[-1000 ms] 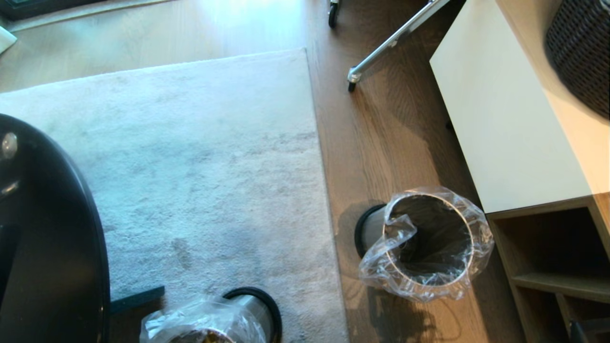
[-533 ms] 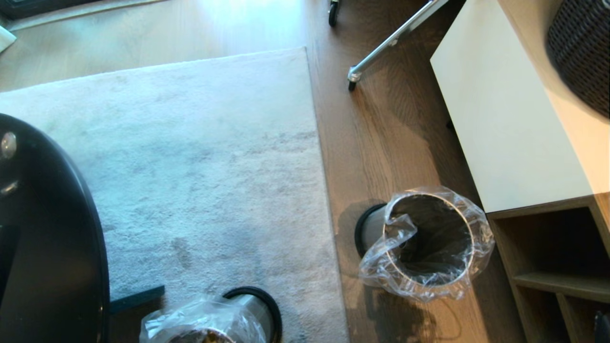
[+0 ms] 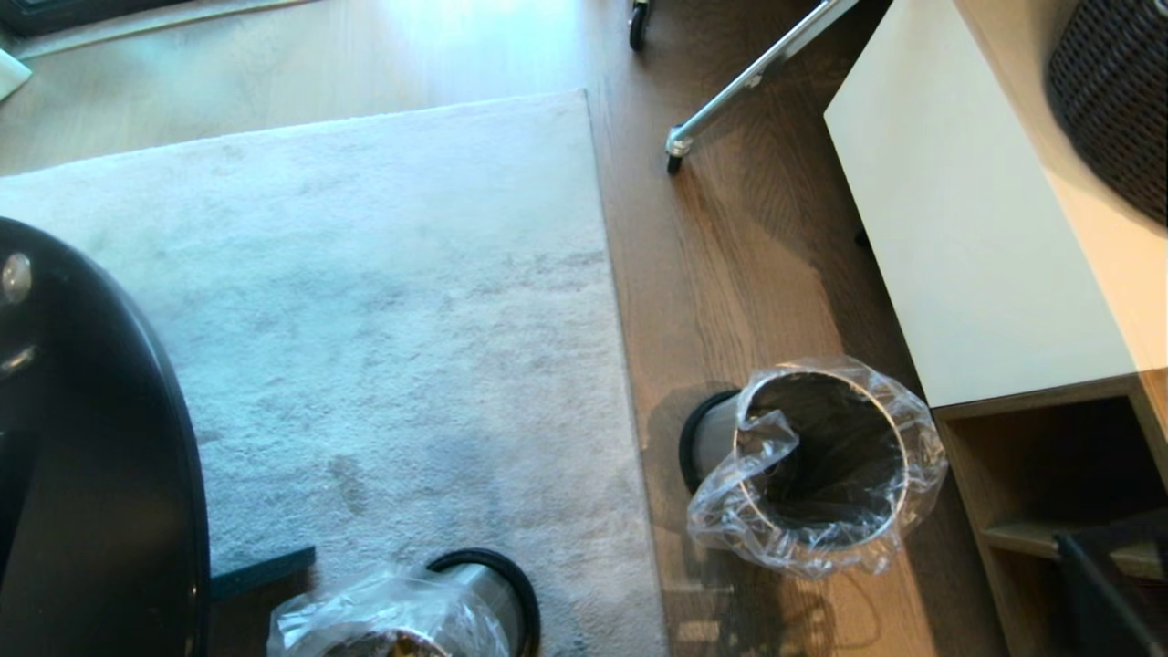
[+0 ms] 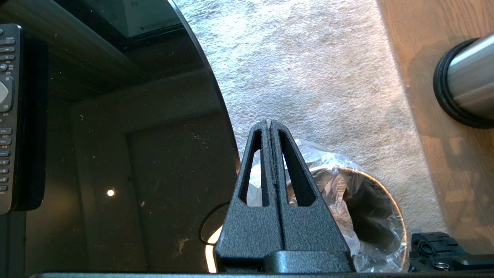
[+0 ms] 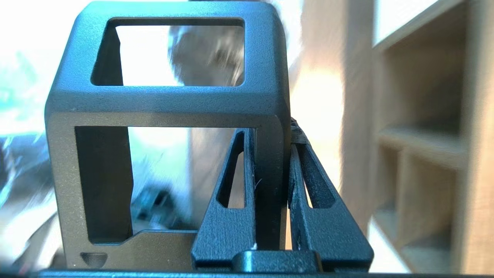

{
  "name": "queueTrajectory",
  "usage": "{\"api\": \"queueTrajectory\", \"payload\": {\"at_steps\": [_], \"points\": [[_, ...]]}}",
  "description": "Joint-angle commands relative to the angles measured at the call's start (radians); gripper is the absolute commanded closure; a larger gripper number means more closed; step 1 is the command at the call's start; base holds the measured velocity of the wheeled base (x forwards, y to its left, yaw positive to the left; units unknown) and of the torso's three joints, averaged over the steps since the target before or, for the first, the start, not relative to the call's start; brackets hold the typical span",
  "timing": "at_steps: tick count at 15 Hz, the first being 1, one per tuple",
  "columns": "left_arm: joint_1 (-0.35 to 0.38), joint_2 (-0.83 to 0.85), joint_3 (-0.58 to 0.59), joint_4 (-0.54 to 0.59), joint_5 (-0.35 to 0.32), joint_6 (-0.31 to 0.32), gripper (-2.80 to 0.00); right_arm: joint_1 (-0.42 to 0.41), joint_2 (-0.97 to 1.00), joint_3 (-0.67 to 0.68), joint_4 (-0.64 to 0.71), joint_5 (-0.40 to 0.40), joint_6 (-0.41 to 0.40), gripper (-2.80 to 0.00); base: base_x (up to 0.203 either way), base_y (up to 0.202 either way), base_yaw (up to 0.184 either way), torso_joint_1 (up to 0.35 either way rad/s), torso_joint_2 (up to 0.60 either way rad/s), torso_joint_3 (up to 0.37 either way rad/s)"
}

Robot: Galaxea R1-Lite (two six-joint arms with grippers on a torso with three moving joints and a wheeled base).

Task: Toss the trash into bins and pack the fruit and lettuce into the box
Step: Throw it into the trash can on the right

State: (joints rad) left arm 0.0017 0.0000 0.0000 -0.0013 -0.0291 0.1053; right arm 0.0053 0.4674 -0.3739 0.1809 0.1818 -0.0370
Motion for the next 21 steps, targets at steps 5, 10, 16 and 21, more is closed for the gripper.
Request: {"api": "queueTrajectory", "payload": {"at_steps": [5,10,16,21], "points": [[0.001,0.002,0.000,0.000,0.000,0.001,0.00,-0.001,0.514,-0.001,-0.016,0.150,0.077,0.00,0.000,0.000,0.000,0.000,0.00,0.000],[0.000,0.002,0.000,0.000,0.000,0.001,0.00,-0.001,0.758,-0.029,-0.175,0.288,0.246,0.00,0.000,0.000,0.000,0.000,0.00,0.000],[0.000,0.002,0.000,0.000,0.000,0.001,0.00,-0.001,1.060,-0.133,-0.298,0.307,0.254,0.00,0.000,0.000,0.000,0.000,0.00,0.000],[0.000,0.001,0.000,0.000,0.000,0.001,0.00,0.002,1.234,-0.225,-0.411,0.308,0.282,0.00,0.000,0.000,0.000,0.000,0.00,0.000]]}}
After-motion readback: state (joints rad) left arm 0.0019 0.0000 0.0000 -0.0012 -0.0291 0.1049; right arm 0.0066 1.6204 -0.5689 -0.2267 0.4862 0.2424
